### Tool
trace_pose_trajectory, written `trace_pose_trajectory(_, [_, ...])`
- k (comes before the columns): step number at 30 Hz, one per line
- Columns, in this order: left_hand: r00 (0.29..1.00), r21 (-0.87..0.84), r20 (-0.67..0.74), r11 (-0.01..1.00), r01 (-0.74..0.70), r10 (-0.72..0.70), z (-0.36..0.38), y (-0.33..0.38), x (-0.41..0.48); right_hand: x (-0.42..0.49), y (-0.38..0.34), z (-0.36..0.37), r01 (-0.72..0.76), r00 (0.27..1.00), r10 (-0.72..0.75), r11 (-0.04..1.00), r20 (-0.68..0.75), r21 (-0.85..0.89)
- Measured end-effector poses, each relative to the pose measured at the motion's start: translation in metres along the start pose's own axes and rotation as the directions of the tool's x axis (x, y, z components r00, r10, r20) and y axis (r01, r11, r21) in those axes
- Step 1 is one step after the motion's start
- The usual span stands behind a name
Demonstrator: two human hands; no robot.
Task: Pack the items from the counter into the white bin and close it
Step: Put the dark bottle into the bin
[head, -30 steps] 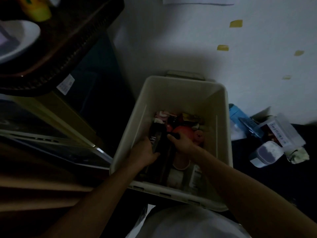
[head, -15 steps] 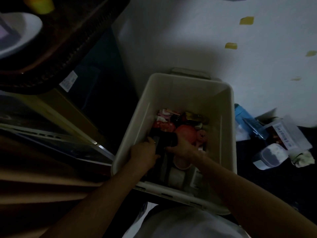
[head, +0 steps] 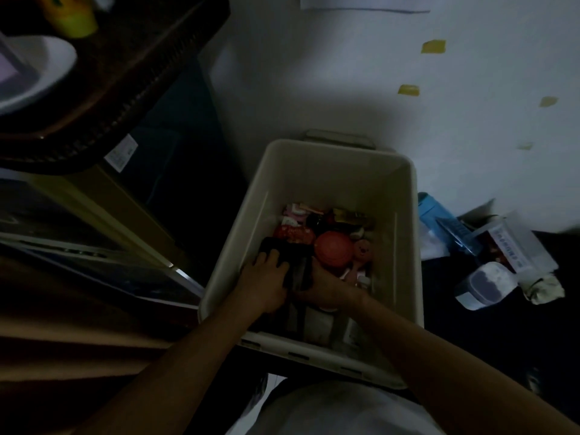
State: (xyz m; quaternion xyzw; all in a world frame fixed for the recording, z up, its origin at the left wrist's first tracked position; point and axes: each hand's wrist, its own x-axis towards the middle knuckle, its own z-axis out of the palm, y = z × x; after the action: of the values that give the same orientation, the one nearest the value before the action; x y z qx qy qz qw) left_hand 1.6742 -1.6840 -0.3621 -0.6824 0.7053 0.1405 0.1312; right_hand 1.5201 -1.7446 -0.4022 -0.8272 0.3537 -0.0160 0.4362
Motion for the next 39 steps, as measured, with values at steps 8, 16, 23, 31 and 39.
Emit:
trace_pose_trajectory(8, [0.999,-0.257,0.037,0.966,0.037,-0.028,-0.010,-0.009,-0.005,-0.022,0.001,-0.027,-0.033,0.997,0.048,0.974,-0.064,0.223])
trace_pose_trajectory(16, [0.986,-0.411,-0.161,0.905,-0.113,0.050,-0.049,0.029,0.003,-0.052,-0.011,-0.078,-0.081,0.973,0.116,0.981,-0.198,0.177])
trace_pose_trajectory(23, [0.937,-0.390,-0.320,0.882,-0.265,0.140,-0.089,0.080,0.018,-0.092,-0.013,-0.137,-0.041,0.957,0.104,0.972,-0.270,0.231])
trace_pose_trajectory(31, [0.840,-0.317,-0.505,0.862,-0.396,0.200,-0.131,0.150,0.043,-0.139,0.022,-0.198,0.005,0.873,0.115,0.969,-0.473,0.246])
trace_pose_trajectory(39, [0.789,-0.231,-0.529,0.842,-0.487,0.311,-0.136,0.253,0.080,-0.215,0.106,-0.224,-0.123,0.796,0.267,0.950,-0.543,0.287])
